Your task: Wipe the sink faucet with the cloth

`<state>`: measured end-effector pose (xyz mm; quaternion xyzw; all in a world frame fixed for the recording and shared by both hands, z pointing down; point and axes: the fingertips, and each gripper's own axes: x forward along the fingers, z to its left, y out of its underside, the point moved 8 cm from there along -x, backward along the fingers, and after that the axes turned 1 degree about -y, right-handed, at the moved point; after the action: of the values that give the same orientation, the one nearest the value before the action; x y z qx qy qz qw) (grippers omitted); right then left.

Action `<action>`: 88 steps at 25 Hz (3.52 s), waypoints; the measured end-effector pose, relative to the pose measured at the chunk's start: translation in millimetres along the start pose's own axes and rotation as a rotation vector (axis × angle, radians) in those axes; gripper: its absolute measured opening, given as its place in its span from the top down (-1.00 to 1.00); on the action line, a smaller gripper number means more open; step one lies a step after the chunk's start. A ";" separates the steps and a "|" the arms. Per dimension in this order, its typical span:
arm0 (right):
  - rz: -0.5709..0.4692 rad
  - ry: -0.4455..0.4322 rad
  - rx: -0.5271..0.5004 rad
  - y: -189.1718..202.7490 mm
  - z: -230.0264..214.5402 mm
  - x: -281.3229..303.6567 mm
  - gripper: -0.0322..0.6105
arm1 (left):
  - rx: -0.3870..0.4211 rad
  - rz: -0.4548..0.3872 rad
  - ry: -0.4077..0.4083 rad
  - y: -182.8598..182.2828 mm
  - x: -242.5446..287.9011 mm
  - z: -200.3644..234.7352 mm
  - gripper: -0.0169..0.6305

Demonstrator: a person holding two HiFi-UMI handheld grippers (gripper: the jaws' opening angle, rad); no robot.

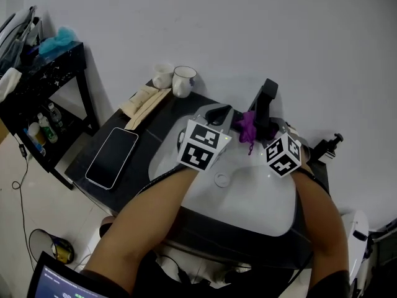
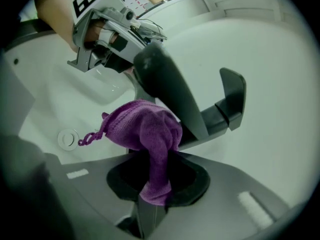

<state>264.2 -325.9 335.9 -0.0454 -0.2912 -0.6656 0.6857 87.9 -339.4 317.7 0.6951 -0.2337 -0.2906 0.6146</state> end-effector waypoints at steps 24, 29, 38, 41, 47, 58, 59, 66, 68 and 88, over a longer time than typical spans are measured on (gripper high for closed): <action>0.038 0.264 0.315 38.5 -99.4 -68.4 0.65 | -0.003 0.091 0.024 14.4 -6.1 -10.1 0.89; 0.008 0.338 0.328 18.3 -128.3 -73.5 0.65 | 0.001 0.082 0.022 12.2 -6.2 -10.5 0.89; 0.114 0.252 0.247 26.5 -98.1 -38.8 0.65 | -0.009 0.068 0.012 8.3 -7.3 -8.3 0.89; 0.140 0.222 0.217 34.1 -83.7 -27.5 0.65 | -0.008 0.064 0.013 8.4 -7.0 -8.2 0.89; 0.191 0.155 0.116 45.6 -51.9 -12.7 0.65 | -0.009 0.051 0.000 7.2 -6.6 -6.9 0.89; -0.066 0.101 0.501 36.9 -10.9 -54.7 0.65 | -0.091 -0.078 -0.102 -12.8 -28.7 18.0 0.89; -0.131 0.078 0.618 31.2 -5.0 -63.1 0.65 | -0.131 -0.103 -0.128 -15.2 -34.1 25.1 0.89; -0.419 -0.217 1.448 -18.9 57.0 -76.5 0.66 | -0.279 -0.281 -0.315 -35.1 -73.6 68.4 0.89; -0.460 -0.232 1.568 -38.8 63.7 -62.7 0.66 | -0.273 -0.327 -0.332 -43.7 -83.9 74.5 0.90; -0.583 0.172 2.054 -103.3 -10.9 45.0 0.66 | -0.028 -0.370 -0.515 -58.8 -107.0 78.1 0.90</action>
<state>168.4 -382.1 314.0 0.6718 -0.6621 -0.2411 0.2285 -45.2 -314.7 266.1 0.6208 -0.2473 -0.5672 0.4815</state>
